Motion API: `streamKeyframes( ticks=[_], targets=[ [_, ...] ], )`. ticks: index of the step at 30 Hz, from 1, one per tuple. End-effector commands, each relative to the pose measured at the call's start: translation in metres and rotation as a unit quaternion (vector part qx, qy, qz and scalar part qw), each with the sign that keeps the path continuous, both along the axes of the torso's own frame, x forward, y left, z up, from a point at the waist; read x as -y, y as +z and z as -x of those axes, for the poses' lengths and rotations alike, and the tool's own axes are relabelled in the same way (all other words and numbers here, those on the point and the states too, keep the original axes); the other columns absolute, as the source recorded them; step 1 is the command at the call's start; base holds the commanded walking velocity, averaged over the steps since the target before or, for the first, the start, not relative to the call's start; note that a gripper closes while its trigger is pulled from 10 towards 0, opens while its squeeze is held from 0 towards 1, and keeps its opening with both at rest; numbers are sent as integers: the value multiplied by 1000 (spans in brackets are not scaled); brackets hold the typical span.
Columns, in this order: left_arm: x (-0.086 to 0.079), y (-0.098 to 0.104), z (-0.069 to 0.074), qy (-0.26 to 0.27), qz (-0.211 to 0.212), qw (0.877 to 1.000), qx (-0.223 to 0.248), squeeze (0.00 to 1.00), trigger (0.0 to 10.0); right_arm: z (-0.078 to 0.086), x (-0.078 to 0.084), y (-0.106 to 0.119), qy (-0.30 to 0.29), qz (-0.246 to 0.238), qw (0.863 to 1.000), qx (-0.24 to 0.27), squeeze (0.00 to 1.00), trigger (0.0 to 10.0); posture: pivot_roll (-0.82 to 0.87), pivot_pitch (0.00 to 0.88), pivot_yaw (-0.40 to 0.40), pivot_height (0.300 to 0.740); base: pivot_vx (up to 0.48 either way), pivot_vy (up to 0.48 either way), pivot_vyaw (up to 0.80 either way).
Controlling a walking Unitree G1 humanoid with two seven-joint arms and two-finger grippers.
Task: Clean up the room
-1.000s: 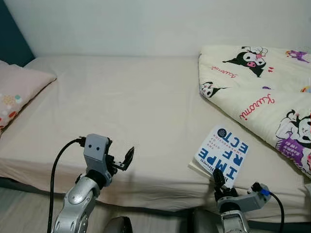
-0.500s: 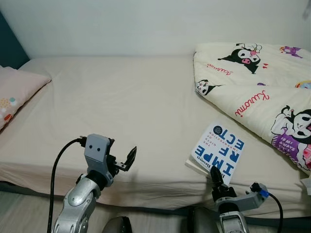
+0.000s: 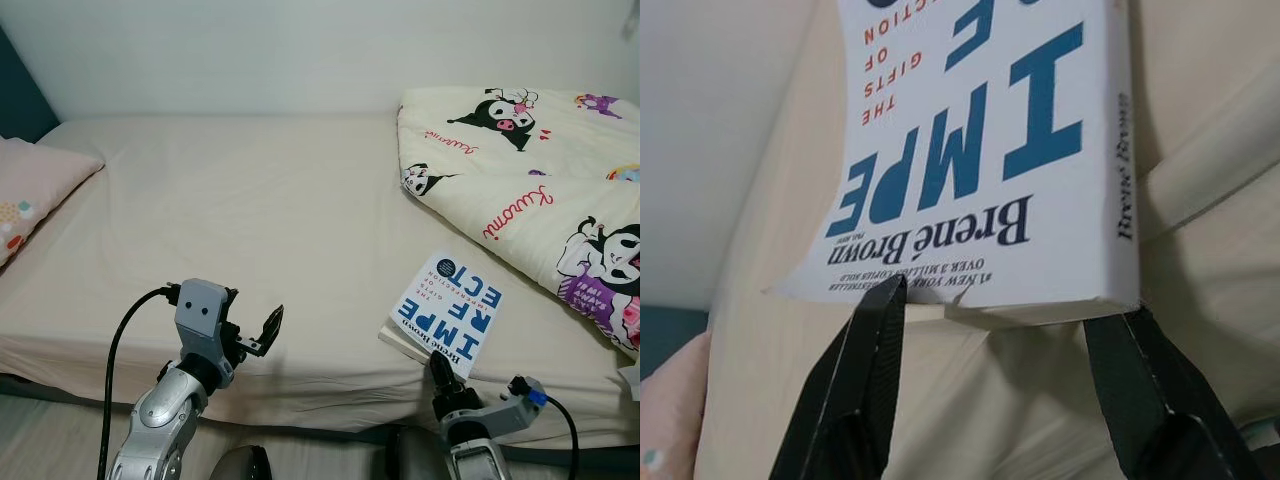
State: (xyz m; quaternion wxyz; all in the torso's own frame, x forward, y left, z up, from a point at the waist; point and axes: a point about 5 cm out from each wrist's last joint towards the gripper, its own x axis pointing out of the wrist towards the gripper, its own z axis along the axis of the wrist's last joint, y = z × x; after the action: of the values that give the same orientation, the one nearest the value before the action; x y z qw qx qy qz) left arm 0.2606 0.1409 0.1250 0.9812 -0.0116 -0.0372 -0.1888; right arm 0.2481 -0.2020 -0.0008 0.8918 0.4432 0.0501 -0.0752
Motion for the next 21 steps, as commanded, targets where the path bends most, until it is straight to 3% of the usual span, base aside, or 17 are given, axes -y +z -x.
streamKeyframes(
  ticks=[1,5,6,21],
  targets=[
    [-4,-3,3,-2,-17,1000,-3,0,10000,-10,-15,9,45,4,999,30,0,4235,50,139,51,596,0,0,0],
    [-4,-3,3,-2,-18,1000,-3,0,10000,-10,-15,10,46,5,998,30,0,3686,49,140,50,596,0,0,0],
    [-3,-3,3,-3,-18,1000,-3,0,10000,-11,-16,10,49,9,998,29,0,10000,49,140,49,596,0,0,0],
    [-1,-2,7,-8,-24,1000,6,0,10000,-14,-12,9,47,33,998,9,0,10000,50,140,36,596,0,0,0]
  ],
)
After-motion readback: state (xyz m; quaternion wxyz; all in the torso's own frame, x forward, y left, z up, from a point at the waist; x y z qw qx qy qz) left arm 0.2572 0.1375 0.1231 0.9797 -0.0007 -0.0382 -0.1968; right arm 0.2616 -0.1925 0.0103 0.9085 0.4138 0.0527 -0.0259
